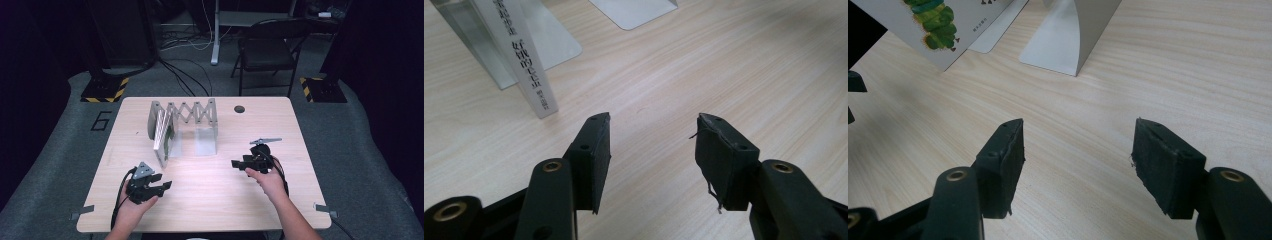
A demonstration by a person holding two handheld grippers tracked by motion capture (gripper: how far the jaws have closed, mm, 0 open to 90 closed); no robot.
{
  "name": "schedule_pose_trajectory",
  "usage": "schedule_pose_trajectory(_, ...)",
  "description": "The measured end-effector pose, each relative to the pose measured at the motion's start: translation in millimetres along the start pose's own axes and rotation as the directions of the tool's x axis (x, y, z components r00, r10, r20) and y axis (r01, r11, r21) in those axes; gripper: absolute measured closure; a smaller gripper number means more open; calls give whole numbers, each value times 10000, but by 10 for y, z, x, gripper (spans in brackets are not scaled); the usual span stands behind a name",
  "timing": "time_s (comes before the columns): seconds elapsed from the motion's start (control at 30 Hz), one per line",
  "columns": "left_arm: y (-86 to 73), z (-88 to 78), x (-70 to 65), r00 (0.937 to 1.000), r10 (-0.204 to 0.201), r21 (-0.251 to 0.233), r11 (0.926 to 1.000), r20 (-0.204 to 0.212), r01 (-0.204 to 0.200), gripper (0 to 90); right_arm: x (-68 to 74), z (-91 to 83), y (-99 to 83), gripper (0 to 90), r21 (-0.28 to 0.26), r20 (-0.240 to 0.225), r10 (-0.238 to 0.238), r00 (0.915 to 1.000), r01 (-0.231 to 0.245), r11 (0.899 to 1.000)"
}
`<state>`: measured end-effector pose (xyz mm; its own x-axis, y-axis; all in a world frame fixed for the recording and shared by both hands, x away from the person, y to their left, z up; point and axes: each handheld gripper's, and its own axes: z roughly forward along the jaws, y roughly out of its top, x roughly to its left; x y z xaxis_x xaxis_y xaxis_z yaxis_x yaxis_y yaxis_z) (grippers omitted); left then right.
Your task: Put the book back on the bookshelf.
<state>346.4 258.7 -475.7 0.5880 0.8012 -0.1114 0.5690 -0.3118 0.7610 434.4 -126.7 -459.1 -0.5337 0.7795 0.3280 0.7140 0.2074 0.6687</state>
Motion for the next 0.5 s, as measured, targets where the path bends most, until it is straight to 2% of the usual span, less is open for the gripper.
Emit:
schedule_pose_trajectory(0.13,-44,70,-26,9999,-9,124,9999,111,8,467,4,14,-16,376,-99,62,-100,9999,101,9999)
schedule_pose_trajectory(0.23,-46,106,-55,9994,-56,231,9997,350,48,451,18,8,-30,376,20,55,34,10000,-34,10000)
schedule_pose_trajectory(0.43,-71,215,-132,9980,457,607,9970,429,-483,447,-4,-10,-45,376,-112,91,59,9999,-58,9999)
schedule_pose_trajectory(0.5,-78,233,-155,9983,477,523,9974,322,-493,446,-9,-19,-47,376,-169,113,10,9999,-8,9999)
